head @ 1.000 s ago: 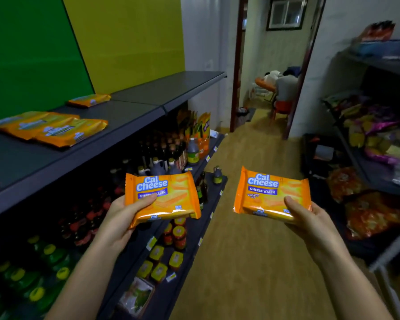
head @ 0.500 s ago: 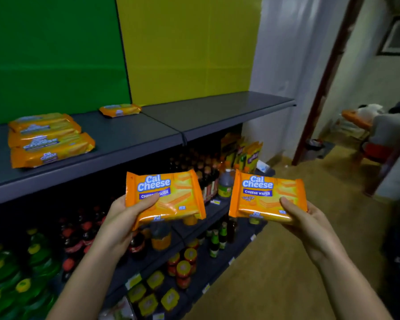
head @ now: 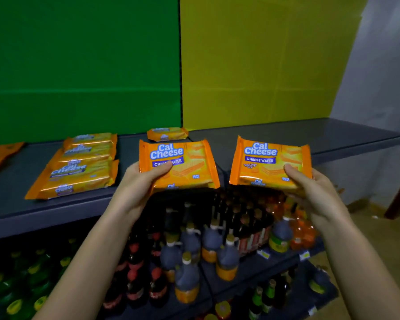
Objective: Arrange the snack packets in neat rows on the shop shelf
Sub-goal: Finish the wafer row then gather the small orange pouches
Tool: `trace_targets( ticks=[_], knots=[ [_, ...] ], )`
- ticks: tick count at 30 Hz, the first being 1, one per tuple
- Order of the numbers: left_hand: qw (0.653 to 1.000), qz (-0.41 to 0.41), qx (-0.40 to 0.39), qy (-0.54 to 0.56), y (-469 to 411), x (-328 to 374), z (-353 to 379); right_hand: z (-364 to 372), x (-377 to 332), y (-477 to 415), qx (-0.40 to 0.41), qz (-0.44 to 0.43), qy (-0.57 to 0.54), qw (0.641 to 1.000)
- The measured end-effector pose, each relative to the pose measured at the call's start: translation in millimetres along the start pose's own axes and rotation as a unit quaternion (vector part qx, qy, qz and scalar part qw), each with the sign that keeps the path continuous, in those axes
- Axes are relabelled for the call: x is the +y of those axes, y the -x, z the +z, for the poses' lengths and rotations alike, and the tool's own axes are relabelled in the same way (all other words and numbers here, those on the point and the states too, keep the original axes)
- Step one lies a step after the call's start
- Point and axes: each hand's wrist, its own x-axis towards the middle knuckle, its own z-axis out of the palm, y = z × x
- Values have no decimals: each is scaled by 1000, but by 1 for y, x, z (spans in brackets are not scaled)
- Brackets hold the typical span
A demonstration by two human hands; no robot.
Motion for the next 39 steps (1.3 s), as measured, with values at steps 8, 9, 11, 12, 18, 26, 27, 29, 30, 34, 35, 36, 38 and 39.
trace_targets(
  ticks=[8, 9, 11, 12, 18, 26, 27, 29, 30, 34, 35, 36, 38, 39],
  knots=[
    [996, 18, 60, -70, -105, 3, 29, 54, -7, -86, -83, 6, -8, 997],
    [994, 10, 69, -81, -116, 2, 30, 59, -7, -94, -94, 8, -3, 996],
    [991, -11, 90, -93, -134, -2, 30, 70, -4, -107, -115, 17, 8, 993],
    [990, -21, 101, -96, -142, -4, 30, 74, -1, -113, -126, 25, 13, 992],
    [965, -28, 142, -218, -179, -10, 24, 102, 13, -137, -208, 79, 45, 974],
    [890, -61, 164, -420, -199, -9, 11, 127, 28, -141, -305, 54, 145, 940],
    [883, -67, 167, -434, -199, -8, 11, 129, 29, -142, -296, 14, 199, 934],
    [875, -74, 172, -447, -198, -6, 11, 135, 29, -143, -295, -56, 321, 899],
    [873, -73, 174, -450, -197, -6, 11, 137, 29, -142, -300, -75, 373, 875],
    [870, -64, 176, -455, -196, -7, 9, 143, 32, -135, -300, -127, 501, 802],
    [869, -66, 174, -458, -195, -8, 7, 144, 33, -134, -293, -138, 517, 792],
    [868, -68, 173, -460, -195, -9, 6, 144, 33, -133, -287, -146, 529, 785],
    [864, -64, 181, -465, -192, -6, 6, 146, 31, -131, -281, -168, 543, 774],
    [864, -64, 181, -466, -193, -6, 5, 146, 31, -130, -277, -177, 550, 768]
  ],
)
